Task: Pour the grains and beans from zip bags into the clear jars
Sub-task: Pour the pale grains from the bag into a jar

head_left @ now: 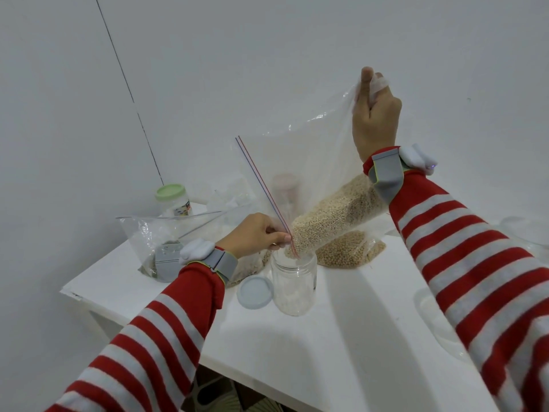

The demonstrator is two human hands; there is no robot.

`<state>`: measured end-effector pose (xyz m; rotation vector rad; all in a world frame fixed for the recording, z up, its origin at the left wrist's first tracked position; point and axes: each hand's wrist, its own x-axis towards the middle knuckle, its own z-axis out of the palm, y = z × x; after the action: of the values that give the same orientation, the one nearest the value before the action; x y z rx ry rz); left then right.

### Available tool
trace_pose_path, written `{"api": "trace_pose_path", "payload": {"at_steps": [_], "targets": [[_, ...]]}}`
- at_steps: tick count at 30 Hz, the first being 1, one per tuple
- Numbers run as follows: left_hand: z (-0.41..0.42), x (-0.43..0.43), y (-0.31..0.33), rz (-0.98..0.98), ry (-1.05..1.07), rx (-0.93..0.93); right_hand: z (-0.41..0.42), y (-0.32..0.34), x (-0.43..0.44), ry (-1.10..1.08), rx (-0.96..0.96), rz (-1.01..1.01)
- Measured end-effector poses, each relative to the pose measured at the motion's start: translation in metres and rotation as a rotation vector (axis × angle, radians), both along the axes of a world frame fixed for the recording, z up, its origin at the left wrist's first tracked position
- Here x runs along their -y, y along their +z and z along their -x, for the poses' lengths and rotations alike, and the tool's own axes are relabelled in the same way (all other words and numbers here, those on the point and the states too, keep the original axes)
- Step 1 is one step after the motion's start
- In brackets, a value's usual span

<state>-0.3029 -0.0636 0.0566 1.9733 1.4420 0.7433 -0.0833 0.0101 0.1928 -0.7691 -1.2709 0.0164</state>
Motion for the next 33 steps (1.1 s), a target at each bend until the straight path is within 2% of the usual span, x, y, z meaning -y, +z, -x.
{"api": "trace_pose_path", "payload": {"at_steps": [9,18,28,33], "targets": [[-0.007,0.0,0.004,-0.007,-0.004,0.042,0.001,0.0,0.003,0.007,0.019,0.038],[-0.002,0.005,0.005,0.108,0.033,0.124,-0.015,-0.004,-0.011,-0.062,-0.029,0.06],[0.0,0.003,0.001,0.099,0.054,0.205,-0.015,-0.006,-0.011,0.008,-0.025,0.075],[0.002,0.005,-0.002,0.104,-0.001,0.205,-0.017,-0.011,-0.012,-0.018,-0.041,0.097]]}}
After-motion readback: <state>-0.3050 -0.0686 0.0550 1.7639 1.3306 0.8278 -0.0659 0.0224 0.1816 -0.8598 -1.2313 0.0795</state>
